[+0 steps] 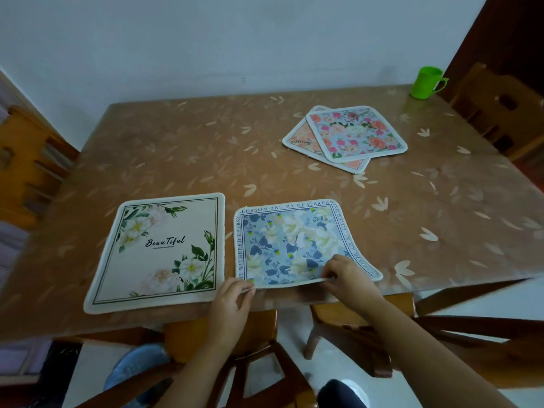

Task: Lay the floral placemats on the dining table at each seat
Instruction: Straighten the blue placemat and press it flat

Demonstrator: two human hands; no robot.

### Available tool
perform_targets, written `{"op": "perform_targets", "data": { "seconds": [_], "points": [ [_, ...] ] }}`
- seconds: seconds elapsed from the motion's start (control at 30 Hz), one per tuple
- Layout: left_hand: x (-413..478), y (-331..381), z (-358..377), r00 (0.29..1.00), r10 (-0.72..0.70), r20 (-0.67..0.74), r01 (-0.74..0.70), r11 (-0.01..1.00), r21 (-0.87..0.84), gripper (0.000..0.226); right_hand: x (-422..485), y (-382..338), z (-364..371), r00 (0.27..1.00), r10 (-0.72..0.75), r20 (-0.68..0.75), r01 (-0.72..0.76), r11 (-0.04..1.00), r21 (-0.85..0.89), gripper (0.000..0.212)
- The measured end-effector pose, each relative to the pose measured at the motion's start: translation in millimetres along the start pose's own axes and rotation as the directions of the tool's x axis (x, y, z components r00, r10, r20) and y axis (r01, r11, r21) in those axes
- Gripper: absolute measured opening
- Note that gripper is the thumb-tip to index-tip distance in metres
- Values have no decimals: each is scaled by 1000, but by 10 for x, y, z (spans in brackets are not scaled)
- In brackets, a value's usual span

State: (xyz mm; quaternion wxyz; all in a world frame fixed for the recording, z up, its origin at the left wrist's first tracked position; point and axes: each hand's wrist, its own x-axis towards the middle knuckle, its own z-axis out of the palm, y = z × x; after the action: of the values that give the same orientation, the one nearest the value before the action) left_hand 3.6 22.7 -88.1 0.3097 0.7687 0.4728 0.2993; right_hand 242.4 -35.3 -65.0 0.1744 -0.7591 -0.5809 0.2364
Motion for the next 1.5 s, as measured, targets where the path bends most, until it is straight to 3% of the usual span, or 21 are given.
{"op": "perform_targets", "data": {
  "seconds": [0.33,0.5,0.7,0.87,1.0,1.23,1.37,1.43,1.5],
  "points": [
    [152,232,411,1000,-18,-7,19,997,80,10,406,439,-322,996,-72,44,70,997,35,7],
    [420,499,826,999,8,-37,-2,990,142,6,542,852,-548,1000,-16,25,13,992,123,34],
    [686,847,1339,997,62,-40,-54,982,181,9,589,1377,-853,997,78,-27,-73,988,139,24],
    [765,937,1574,998,61,-27,-57,988,145,12,460,1652,-799,989,146,13,-146,976,159,36],
    [624,886,1550,991,137,-4,-132,965,227,21,423,1666,-697,990,138,29,-141,967,211,34],
    [560,951,1537,984,174,26,-172,925,340,14,512,1190,-401,994,-21,109,-8,967,255,32],
    [606,1015,1578,990,130,45,-138,948,288,22,536,1045,-317,985,-95,142,53,961,273,26],
    [594,1012,1578,998,54,44,-62,973,220,8,530,1065,-359,976,-150,160,104,959,264,21],
    [582,985,1581,999,-10,36,4,989,146,11,512,1113,-438,956,-218,198,162,950,266,19]
  ]
}}
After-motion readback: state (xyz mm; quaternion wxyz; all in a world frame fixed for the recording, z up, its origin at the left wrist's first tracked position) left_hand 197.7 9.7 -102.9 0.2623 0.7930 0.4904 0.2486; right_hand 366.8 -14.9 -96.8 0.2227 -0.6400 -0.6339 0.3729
